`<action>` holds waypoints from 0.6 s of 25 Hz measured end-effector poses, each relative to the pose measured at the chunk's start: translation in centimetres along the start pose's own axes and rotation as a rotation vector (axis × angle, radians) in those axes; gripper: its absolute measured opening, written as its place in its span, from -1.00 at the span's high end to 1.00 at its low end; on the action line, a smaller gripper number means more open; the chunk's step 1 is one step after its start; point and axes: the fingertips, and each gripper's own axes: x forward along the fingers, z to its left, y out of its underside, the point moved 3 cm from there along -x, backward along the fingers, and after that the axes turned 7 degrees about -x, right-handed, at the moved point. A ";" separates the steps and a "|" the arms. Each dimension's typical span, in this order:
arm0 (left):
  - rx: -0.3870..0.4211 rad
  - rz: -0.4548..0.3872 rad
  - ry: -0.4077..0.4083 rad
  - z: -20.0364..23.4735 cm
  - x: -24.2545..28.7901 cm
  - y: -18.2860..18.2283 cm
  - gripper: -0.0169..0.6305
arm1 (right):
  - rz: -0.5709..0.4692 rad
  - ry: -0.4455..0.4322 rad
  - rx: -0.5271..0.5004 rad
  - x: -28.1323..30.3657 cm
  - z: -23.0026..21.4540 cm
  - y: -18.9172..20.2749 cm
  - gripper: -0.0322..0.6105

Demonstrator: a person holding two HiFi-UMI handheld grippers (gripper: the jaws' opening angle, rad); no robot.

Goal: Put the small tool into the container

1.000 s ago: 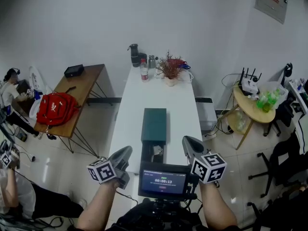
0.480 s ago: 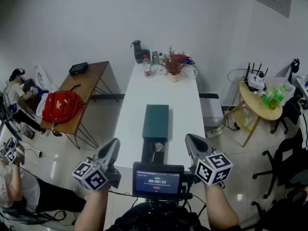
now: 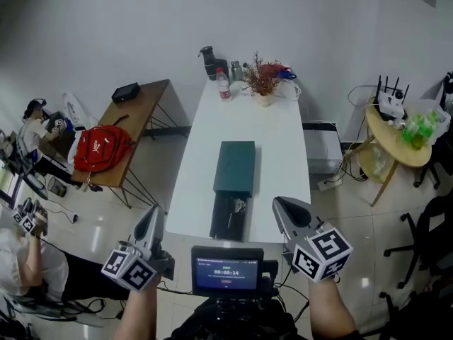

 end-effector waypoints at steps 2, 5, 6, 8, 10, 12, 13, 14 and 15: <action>-0.001 0.001 0.004 -0.5 0.0 0.5 0.91 | -0.005 -0.017 -0.024 0.0 -0.2 -0.3 0.88; 0.016 0.004 0.026 -1.2 -0.5 1.2 0.91 | -0.007 -0.036 -0.019 0.2 0.0 0.3 0.88; 0.008 -0.001 0.038 -1.4 -0.8 1.2 0.91 | -0.005 -0.042 -0.011 0.2 0.4 0.7 0.88; -0.007 -0.013 0.054 -1.5 -2.1 1.1 0.91 | 0.000 -0.050 -0.002 -0.1 1.7 1.1 0.88; -0.006 -0.019 0.049 -1.3 -4.0 1.0 0.91 | -0.006 -0.051 0.005 -0.8 3.8 1.1 0.88; 0.008 -0.016 0.056 -1.2 -6.6 0.8 0.91 | -0.019 -0.031 0.000 -1.7 6.4 0.8 0.88; 0.028 -0.010 0.064 -1.3 -8.0 0.8 0.91 | -0.020 -0.015 -0.012 -2.3 7.9 0.7 0.88; 0.052 -0.002 0.070 -1.4 -9.7 0.8 0.91 | -0.017 0.000 -0.028 -2.9 9.6 0.8 0.88; 0.071 0.005 0.075 -1.3 -11.6 0.8 0.91 | -0.013 0.011 -0.042 -3.6 11.5 1.0 0.88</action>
